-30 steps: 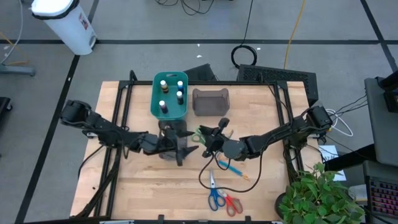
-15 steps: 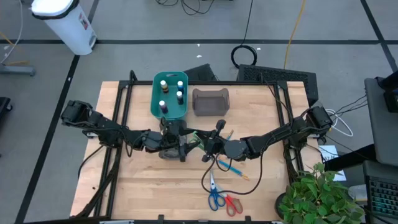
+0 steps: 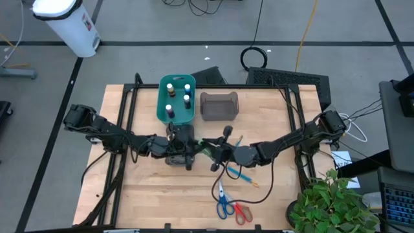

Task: Pick & Place Paint Supplies
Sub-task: Put the green scissors into the bottom black bin

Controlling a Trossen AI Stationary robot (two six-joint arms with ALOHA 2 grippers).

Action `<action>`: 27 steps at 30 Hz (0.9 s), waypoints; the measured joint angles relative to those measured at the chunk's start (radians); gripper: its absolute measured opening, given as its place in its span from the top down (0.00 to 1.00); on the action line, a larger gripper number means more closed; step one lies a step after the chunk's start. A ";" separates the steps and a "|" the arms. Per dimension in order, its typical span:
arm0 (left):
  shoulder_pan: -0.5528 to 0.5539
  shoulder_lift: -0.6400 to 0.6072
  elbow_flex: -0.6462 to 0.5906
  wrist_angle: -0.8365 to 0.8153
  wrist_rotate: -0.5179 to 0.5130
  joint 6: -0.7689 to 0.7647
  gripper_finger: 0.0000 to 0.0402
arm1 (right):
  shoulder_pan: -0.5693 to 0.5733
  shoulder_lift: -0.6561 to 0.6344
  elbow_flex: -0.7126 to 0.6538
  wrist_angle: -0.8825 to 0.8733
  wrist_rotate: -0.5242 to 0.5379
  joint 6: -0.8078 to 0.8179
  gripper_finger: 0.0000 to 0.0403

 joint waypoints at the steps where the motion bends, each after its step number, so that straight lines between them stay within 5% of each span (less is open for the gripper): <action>1: 0.000 0.000 -0.001 -0.001 0.014 0.006 0.92 | 0.001 -0.001 0.000 -0.002 0.000 0.002 0.91; 7: 0.000 -0.056 -0.001 -0.073 0.035 -0.009 0.91 | 0.007 -0.002 0.003 0.008 0.010 0.079 0.87; 14: -0.017 -0.278 -0.001 -0.329 -0.002 -0.016 0.92 | 0.082 -0.049 0.002 0.008 0.226 0.029 0.83; 20: -0.076 -0.450 -0.048 -0.558 -0.176 -0.096 0.92 | 0.135 -0.074 0.002 0.011 0.297 -0.030 0.83; 27: -0.145 -0.616 -0.227 -0.533 -0.415 -0.240 0.92 | 0.142 -0.073 0.001 0.009 0.295 -0.033 0.83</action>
